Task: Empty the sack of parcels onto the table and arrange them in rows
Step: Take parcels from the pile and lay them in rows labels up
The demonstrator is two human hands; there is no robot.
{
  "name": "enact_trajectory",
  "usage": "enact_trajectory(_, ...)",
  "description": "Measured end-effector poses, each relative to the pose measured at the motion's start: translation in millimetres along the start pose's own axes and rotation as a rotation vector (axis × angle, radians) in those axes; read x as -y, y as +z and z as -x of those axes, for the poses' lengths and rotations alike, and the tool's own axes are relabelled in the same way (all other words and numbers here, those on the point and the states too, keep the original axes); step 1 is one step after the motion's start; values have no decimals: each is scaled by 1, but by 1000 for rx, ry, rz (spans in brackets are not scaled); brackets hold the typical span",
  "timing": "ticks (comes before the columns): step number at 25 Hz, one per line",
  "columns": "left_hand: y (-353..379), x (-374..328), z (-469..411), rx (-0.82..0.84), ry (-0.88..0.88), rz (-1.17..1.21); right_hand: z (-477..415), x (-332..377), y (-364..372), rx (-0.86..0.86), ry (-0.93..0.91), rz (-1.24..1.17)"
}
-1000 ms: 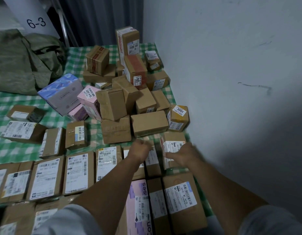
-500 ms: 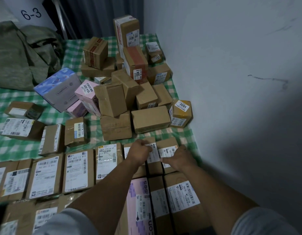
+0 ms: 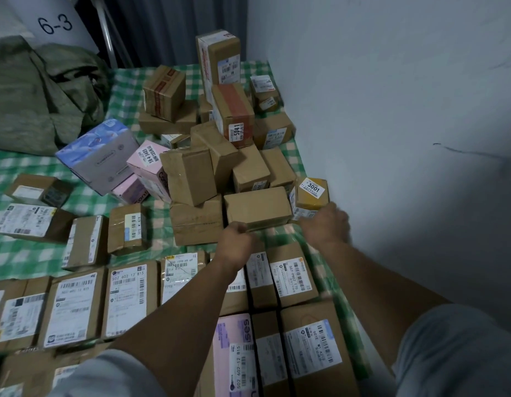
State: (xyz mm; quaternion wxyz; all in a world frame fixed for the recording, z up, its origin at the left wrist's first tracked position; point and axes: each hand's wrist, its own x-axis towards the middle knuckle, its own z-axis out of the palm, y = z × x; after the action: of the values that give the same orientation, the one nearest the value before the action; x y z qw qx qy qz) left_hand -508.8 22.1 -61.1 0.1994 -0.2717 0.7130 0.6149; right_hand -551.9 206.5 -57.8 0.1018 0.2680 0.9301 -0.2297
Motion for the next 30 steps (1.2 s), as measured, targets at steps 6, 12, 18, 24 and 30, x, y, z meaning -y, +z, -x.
enact_trajectory(6,-3,1,-18,-18,4,144,-48,27,17,-6,140,-55)
enact_trajectory(12,-9,6,-25,-19,-6,179,-66,25,27,-13,138,-87)
enact_trajectory(18,0,-8,-17,-14,-5,169,-39,18,-4,-129,64,-127)
enact_trajectory(24,24,-26,10,91,-18,159,27,7,-39,-206,139,-485)
enact_trajectory(30,40,-30,22,221,-45,320,77,-20,-43,50,133,-862)
